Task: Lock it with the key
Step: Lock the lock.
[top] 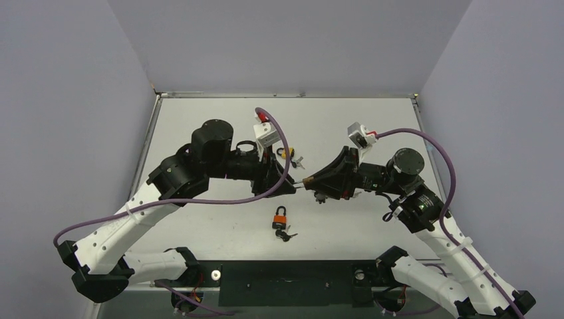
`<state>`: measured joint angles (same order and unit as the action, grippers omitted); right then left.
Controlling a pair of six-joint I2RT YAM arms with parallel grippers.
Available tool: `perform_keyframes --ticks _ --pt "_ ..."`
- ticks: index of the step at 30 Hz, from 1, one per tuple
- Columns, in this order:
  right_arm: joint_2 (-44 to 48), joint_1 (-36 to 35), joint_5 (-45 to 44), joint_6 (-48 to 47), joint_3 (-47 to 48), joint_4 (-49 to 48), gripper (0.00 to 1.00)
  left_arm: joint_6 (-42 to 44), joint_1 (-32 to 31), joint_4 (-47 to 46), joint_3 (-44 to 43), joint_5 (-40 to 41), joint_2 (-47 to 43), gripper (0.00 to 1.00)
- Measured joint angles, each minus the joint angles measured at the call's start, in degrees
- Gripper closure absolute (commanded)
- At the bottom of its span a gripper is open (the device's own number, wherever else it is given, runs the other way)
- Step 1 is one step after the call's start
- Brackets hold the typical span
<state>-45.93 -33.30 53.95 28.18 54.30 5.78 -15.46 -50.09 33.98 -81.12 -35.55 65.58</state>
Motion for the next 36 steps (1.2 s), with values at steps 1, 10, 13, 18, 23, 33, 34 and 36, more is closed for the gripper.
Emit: perform_keyframes --ticks 1,10,13,18,23,33,34,36 --pt "0.0 0.0 -0.7 0.2 0.0 0.1 1.00 0.0 0.1 0.0 -0.2 0.7 0.0 0.66" --pt "0.1 0.7 -7.6 7.5 0.0 -1.3 1.00 -1.1 4.4 -1.2 -0.5 6.6 -0.5 0.60" --pt "0.3 0.8 -9.3 10.6 0.0 -3.1 1.00 -2.5 6.3 -3.1 -0.4 6.1 -0.9 0.60" --pt "0.7 0.8 -11.2 14.1 0.0 -4.9 1.00 -6.0 9.1 -8.2 1.4 3.2 -2.0 0.60" --pt "1.4 0.8 -13.3 16.4 0.0 -6.7 1.00 -10.1 11.6 -12.7 3.4 -0.9 -2.2 0.60" --pt "1.0 1.0 -15.0 20.2 0.0 -11.8 1.00 -17.0 12.9 -21.4 7.6 -6.6 -2.8 0.60" --pt "0.8 1.0 -15.0 20.5 0.0 -12.2 1.00 -17.6 13.0 -22.2 7.8 -7.0 -2.8 0.60" --pt "0.3 1.0 -15.0 20.9 0.0 -12.8 1.00 -19.0 13.3 -24.0 8.3 -7.8 -3.0 0.62"
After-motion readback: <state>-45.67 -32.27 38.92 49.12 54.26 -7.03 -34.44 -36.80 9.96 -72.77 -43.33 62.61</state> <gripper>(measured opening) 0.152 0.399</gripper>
